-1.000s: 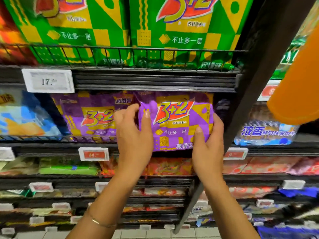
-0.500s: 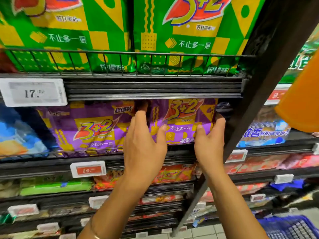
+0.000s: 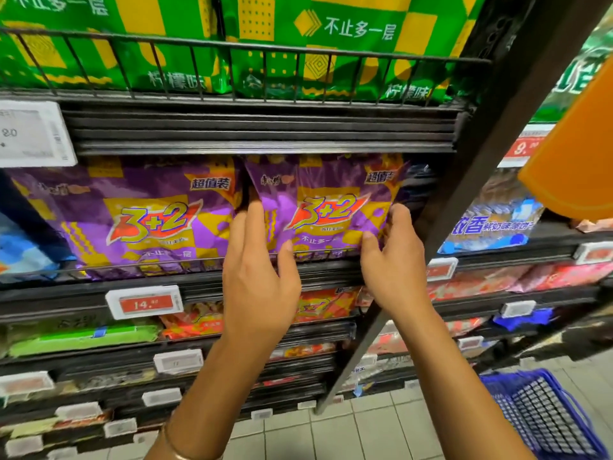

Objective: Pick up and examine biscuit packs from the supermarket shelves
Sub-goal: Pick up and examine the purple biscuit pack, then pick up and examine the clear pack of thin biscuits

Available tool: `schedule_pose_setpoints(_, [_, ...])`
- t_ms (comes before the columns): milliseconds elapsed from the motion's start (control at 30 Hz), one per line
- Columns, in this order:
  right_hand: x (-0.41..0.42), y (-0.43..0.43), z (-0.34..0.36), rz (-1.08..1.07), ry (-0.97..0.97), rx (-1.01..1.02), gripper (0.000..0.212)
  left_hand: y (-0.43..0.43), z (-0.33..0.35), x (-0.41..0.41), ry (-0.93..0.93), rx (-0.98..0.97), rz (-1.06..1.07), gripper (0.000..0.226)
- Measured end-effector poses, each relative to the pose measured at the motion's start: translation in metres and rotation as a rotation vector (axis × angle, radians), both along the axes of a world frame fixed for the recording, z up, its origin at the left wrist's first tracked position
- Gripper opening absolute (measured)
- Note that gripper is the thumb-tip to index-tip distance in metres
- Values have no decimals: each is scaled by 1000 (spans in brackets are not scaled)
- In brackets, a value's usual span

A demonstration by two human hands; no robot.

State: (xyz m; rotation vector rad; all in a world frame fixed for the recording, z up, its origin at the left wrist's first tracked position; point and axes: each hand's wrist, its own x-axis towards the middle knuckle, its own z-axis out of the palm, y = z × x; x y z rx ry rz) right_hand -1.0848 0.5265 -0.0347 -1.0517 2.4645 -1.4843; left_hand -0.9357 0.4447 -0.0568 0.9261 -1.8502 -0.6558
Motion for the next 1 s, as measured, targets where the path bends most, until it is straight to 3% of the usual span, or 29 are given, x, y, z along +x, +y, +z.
schedule_pose_setpoints(200, [-4,22,-6,141,-2,25,49,15,-19,-2,283,97,-6,63])
schedule_pose_setpoints(333, [-3,42,-18,181,-116,-206,53,37,-29,-15,342,62,40,70])
schedule_pose_setpoints(500, [-10,62,-23,291,-192,-210,55,69,-33,-47,267,114,172,95])
schedule_pose_setpoints(700, [-41,104,-17,449,-268,-241,47,46,-16,-60,81,109,331,95])
schedule_pose_setpoints(867, [-116,143,-26,292,-284,-364,28,63,-17,-70,77,103,454,94])
schedule_pose_setpoints(933, [-151,150,-30,201,-257,-441,31,95,-28,-85,160,76,504,78])
schedule_pose_setpoints(1000, [-183,153,-29,75,-235,-503,32,137,-45,-107,240,57,391,57])
